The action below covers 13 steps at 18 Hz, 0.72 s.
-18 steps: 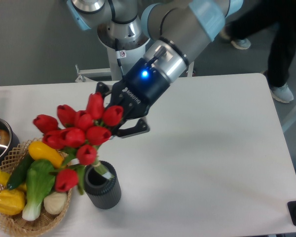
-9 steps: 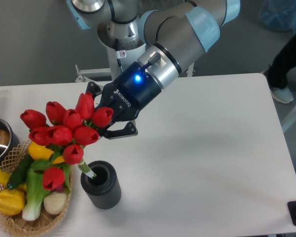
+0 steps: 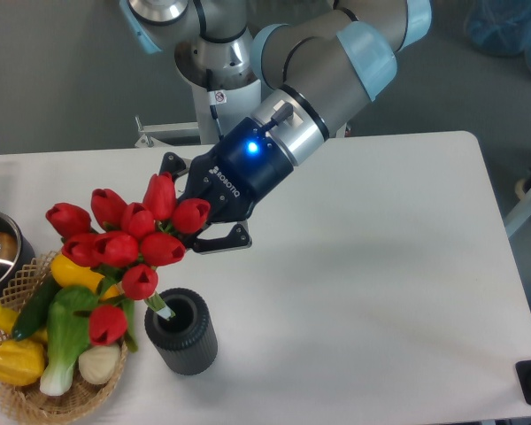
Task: Insert the flowers into the vase
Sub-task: 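Lower the tulip stems into the black vase opening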
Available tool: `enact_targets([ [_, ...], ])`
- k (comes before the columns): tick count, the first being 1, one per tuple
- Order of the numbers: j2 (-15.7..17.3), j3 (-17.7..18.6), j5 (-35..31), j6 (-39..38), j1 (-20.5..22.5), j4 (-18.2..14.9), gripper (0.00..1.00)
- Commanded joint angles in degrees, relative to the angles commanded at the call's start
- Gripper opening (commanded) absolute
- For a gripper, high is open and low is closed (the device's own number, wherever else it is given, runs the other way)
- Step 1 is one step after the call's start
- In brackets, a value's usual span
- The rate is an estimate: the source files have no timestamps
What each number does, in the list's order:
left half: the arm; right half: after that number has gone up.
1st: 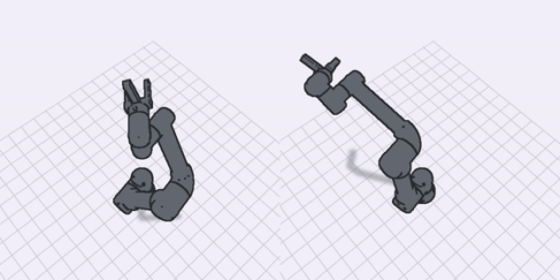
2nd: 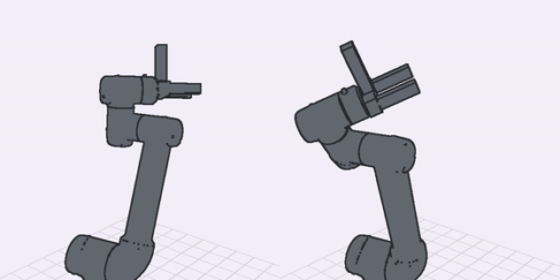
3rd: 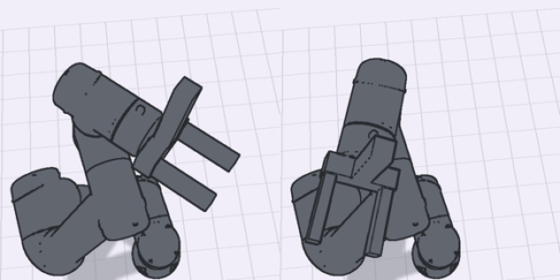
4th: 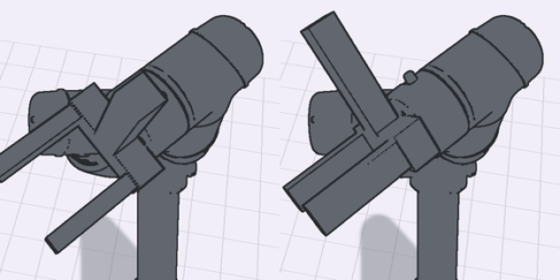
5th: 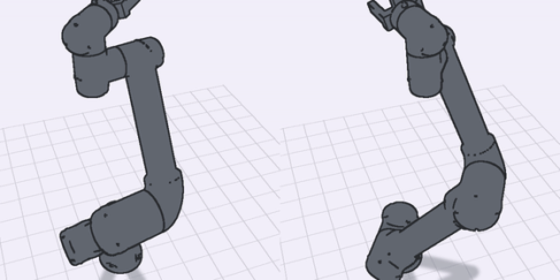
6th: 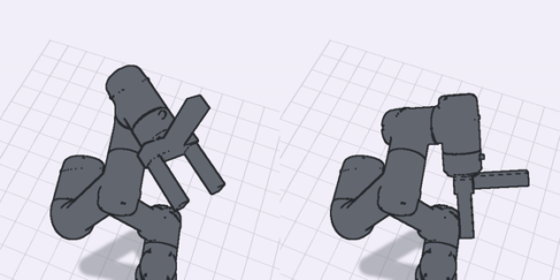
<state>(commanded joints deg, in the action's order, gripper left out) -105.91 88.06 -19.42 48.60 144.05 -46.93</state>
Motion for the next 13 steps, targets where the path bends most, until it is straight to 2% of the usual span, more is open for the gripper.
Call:
enact_targets([
  [6,0.00,5.53,0.00,3.96,-0.09,0.09,0.08],
  [7,0.00,6.32,0.00,3.96,-0.09,0.09,0.15],
  [13,-2.02,6.86,0.00,5.62,-0.35,0.18,0.15],
])
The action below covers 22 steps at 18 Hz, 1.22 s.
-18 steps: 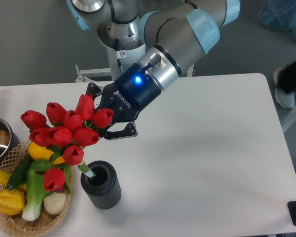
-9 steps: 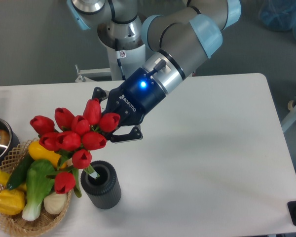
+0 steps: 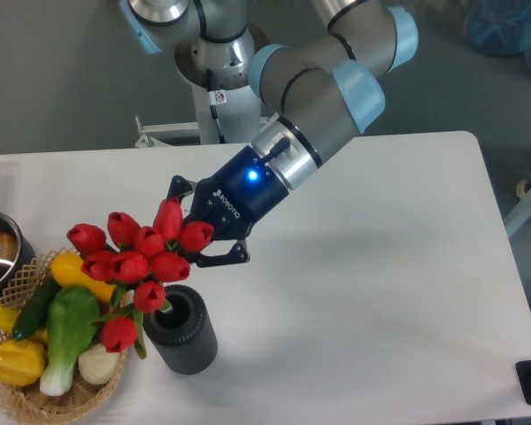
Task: Insert the flowers into the vase
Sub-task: 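Lower the tulip stems into the black vase opening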
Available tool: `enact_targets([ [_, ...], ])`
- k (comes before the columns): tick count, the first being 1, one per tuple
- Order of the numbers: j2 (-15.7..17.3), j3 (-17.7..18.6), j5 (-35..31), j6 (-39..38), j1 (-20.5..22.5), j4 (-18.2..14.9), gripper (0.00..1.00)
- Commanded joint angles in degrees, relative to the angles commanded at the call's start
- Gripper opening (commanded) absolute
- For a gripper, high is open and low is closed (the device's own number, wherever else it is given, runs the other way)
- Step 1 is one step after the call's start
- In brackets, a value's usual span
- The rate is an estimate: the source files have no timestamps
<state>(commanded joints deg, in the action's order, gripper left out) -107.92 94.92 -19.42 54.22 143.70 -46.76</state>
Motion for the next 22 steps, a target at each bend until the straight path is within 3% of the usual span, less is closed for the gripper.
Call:
enact_targets([
  [7,-3.26,0.00,-0.52,2.74,-0.44,0.00,0.17],
  [15,-4.05,1.67,-1.40,3.96,-0.97,0.00,0.30],
  [20,-4.14,3.25,-1.41,5.63,-0.79,0.00,0.53],
  [21,-4.05,3.51,-1.41,5.46,-0.70,-0.09,0.69],
  [22,-3.79,4.21,-1.49,5.46,-0.62,-0.09,1.00],
])
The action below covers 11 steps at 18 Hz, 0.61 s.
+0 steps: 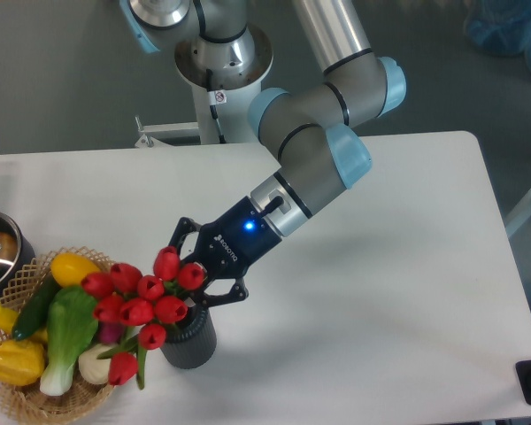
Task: Insert the flowers into the vase
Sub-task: 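Open the gripper to release the tulips in the vase, then raise the open gripper up away from the tulips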
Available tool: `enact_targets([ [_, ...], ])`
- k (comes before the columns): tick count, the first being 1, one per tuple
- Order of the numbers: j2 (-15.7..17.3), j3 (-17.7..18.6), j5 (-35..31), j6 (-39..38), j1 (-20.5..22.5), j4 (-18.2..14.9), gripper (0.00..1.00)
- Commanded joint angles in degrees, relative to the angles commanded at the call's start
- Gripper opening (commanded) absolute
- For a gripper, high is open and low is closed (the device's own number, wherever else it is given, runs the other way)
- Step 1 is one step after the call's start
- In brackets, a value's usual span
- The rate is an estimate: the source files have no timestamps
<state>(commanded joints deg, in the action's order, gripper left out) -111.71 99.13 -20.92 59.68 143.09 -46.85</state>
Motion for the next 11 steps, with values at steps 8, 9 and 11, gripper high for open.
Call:
enact_targets([
  [8,0.79,0.97,-2.98,2.89,2.46,-0.09,1.00],
  [9,1.14,1.15,-4.47,3.42,2.64,-0.09,1.00],
  [11,1.84,1.15,-6.93,3.87,2.72,-0.09,1.00],
])
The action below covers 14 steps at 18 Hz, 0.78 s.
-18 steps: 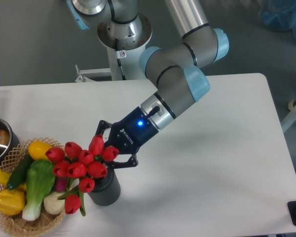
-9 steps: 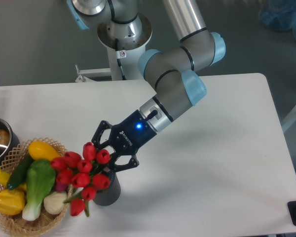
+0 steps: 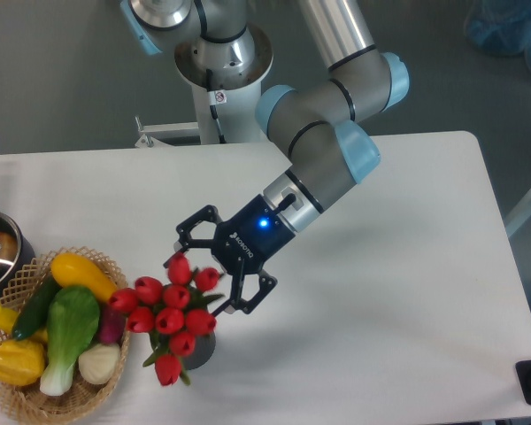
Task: Insert the flowers into the vase
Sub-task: 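Raise the open gripper up away from the tulips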
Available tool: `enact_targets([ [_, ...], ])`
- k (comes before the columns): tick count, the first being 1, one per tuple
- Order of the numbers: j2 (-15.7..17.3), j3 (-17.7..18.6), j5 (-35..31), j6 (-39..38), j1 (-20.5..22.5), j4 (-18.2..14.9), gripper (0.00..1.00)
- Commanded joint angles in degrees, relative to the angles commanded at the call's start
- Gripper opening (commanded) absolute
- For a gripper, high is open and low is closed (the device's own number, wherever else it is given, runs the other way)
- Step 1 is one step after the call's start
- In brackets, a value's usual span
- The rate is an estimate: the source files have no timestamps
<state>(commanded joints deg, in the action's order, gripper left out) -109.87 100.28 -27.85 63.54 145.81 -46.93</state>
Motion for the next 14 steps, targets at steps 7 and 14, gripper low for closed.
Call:
enact_targets([
  [7,5.35,-0.09,-12.20,0.97,1.23,-0.09,1.00],
  [14,8.53,0.26,-29.78,3.60,2.89,-0.26,1.00],
])
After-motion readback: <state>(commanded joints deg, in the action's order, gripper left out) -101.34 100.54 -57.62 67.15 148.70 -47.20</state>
